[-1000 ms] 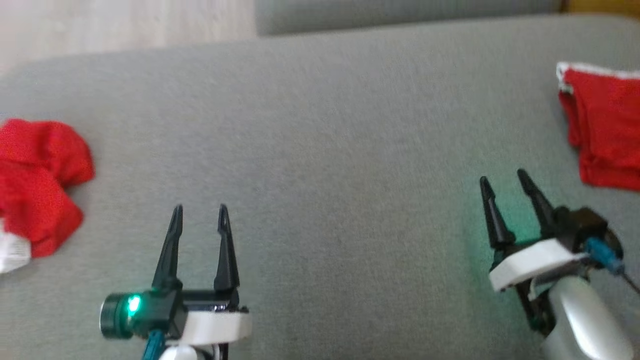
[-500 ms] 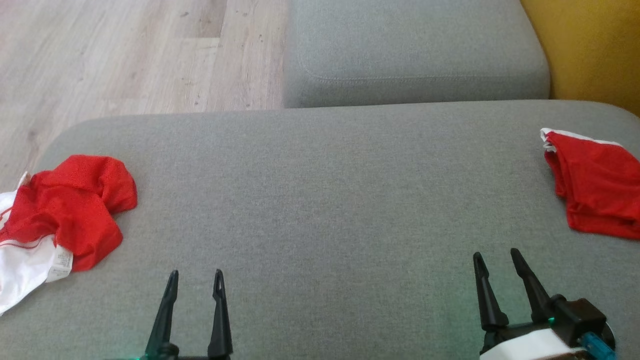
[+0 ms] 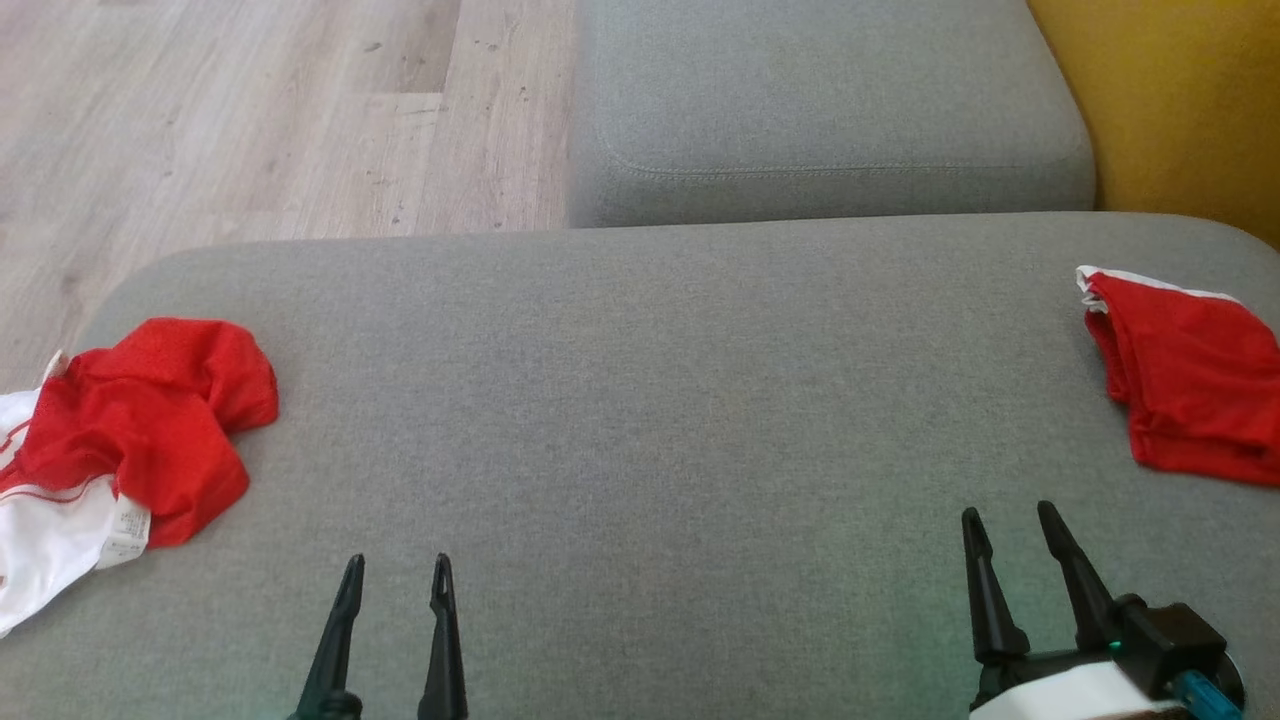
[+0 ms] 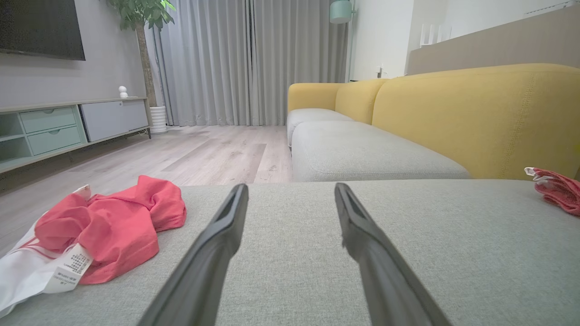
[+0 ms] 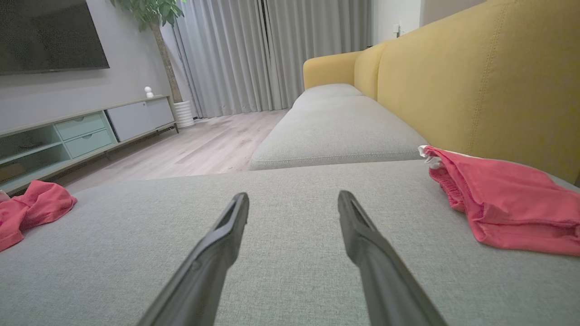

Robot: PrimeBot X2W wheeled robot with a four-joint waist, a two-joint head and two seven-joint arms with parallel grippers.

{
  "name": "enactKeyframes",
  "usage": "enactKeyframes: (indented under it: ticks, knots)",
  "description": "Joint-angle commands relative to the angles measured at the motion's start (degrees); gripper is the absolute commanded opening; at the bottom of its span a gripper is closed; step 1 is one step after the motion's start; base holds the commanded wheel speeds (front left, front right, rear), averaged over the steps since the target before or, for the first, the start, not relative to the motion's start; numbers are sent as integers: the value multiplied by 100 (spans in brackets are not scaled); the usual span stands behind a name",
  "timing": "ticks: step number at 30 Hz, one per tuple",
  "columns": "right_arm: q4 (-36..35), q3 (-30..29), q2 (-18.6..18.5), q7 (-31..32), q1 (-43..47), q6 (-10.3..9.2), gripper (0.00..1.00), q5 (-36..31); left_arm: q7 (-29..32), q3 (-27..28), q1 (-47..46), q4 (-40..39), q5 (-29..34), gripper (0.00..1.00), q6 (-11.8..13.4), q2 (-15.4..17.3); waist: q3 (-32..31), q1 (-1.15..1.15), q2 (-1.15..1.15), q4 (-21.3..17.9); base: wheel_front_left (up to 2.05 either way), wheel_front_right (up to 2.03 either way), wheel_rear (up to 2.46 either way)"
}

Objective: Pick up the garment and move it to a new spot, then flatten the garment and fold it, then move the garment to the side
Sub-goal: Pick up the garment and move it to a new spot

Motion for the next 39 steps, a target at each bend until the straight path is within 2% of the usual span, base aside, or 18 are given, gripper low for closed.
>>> enactKeyframes:
  ticks: [1, 13, 17, 23, 33, 39]
  knots:
    - [-221, 104, -24, -62, -122, -4, 100, -39, -28, 168, -287, -171, -36, 100, 47, -35, -2, 0, 0, 6, 0, 0, 0]
    - [-182, 95, -20, -62, -120, -4, 100, 4, -28, 153, -317, -187, -43, 100, 80, -36, 15, 0, 0, -31, 0, 0, 0]
    - [-179, 69, -20, -62, -99, -4, 100, 79, -28, 149, -336, -159, -18, 100, 67, -36, 16, 0, 0, 83, 0, 0, 0]
    - [-178, 116, -20, -62, -24, -4, 100, 97, -28, 155, -397, -175, 31, 100, 117, -36, -4, 0, 0, 663, 0, 0, 0]
    - [-150, 302, -20, -62, -24, -4, 100, 192, -28, 312, -322, -225, 23, 100, 191, -36, -120, 0, 0, 2045, 0, 0, 0]
    - [-100, 489, -19, -62, -256, -4, 100, 111, -28, 519, -254, -386, 75, 100, 403, -36, 119, 0, 0, 2327, 0, 0, 0]
